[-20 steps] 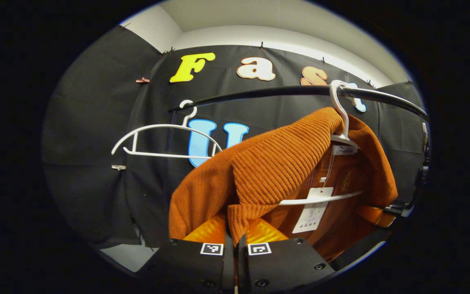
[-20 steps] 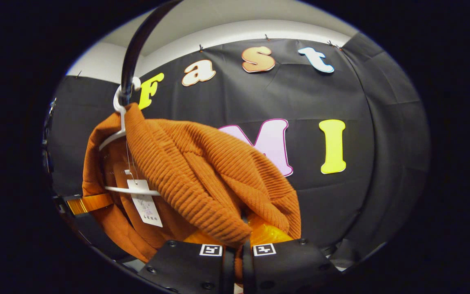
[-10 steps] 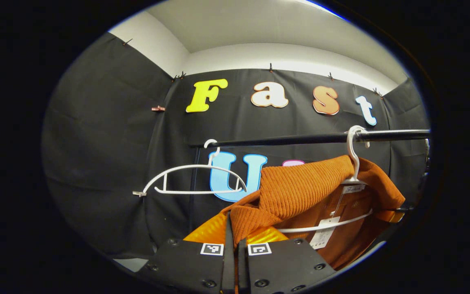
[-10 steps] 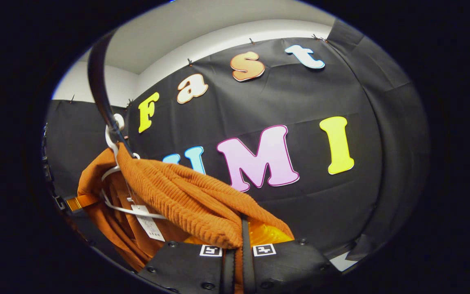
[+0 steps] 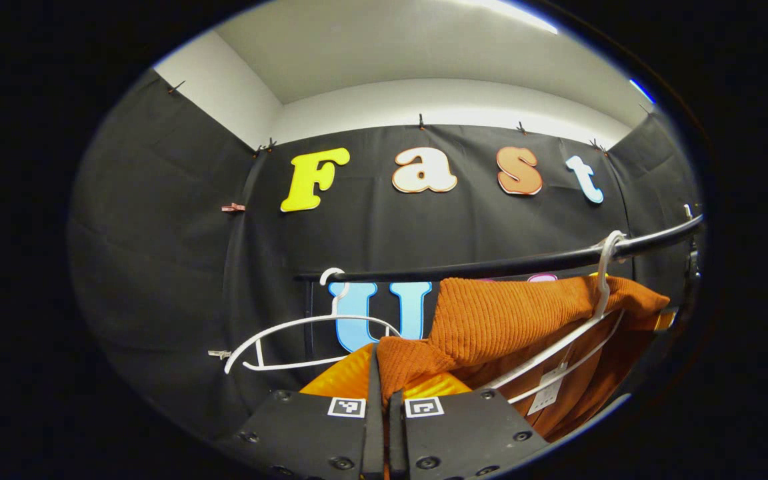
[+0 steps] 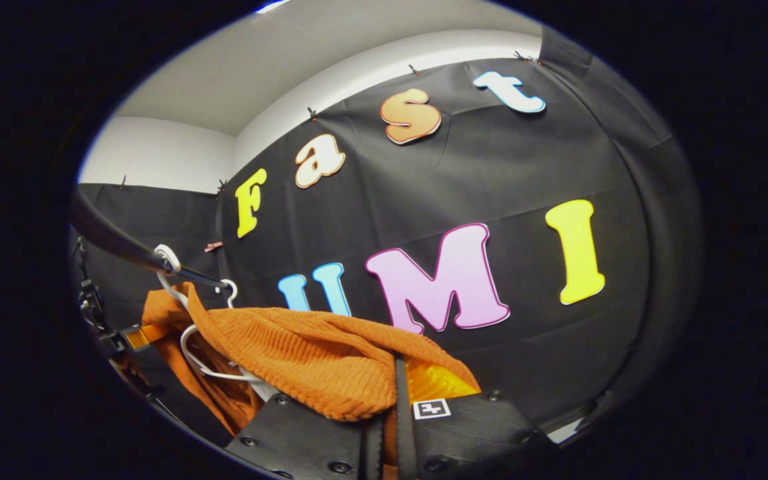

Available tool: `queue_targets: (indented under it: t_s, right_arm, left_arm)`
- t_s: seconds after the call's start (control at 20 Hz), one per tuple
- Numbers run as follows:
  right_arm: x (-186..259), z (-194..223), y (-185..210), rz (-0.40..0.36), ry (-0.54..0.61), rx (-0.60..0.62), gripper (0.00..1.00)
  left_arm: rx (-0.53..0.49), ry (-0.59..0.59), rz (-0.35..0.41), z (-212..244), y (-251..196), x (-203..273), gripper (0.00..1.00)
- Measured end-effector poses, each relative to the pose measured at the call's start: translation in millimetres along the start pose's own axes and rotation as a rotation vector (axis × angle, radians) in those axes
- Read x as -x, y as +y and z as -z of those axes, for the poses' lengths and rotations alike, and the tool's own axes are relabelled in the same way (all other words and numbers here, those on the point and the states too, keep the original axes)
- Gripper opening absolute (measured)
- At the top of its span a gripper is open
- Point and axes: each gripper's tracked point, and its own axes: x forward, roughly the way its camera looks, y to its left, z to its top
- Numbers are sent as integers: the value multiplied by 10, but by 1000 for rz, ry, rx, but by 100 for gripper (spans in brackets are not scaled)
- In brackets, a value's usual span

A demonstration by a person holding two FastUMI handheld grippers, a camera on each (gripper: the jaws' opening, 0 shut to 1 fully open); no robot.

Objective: Grasp the clothes on the hanger with both hands and then place them into the laundry hamper below.

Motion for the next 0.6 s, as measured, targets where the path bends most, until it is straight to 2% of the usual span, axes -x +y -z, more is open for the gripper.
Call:
queue_targets:
  t_s: [0.15, 0.25, 0.3, 0.35, 0.4, 0.55, 0.6]
  right_arm:
    - [105, -40, 146, -87, 47, 78, 17]
    - [195, -168, 206, -125, 28, 60, 12]
    - [214, -307, 222, -130, -8, 47, 12]
    - [200, -458, 247, -137, -49, 42, 8]
    - [184, -534, 274, -138, -75, 45, 12]
    - [-19, -475, 182, -92, -69, 87, 16]
    - [-109, -470, 153, -88, -66, 79, 12]
  left_arm:
    - [-38, 31, 40, 19, 87, -145, 8]
    - [-50, 39, 52, -4, 151, -208, 8]
    - [-57, 37, 62, -23, 163, -232, 9]
    - [-67, 35, 69, -37, 152, -261, 8]
    - [-80, 31, 76, -45, 137, -287, 8]
    - [-143, 25, 86, -21, 133, -421, 8]
    - [-151, 41, 101, 63, 137, -464, 8]
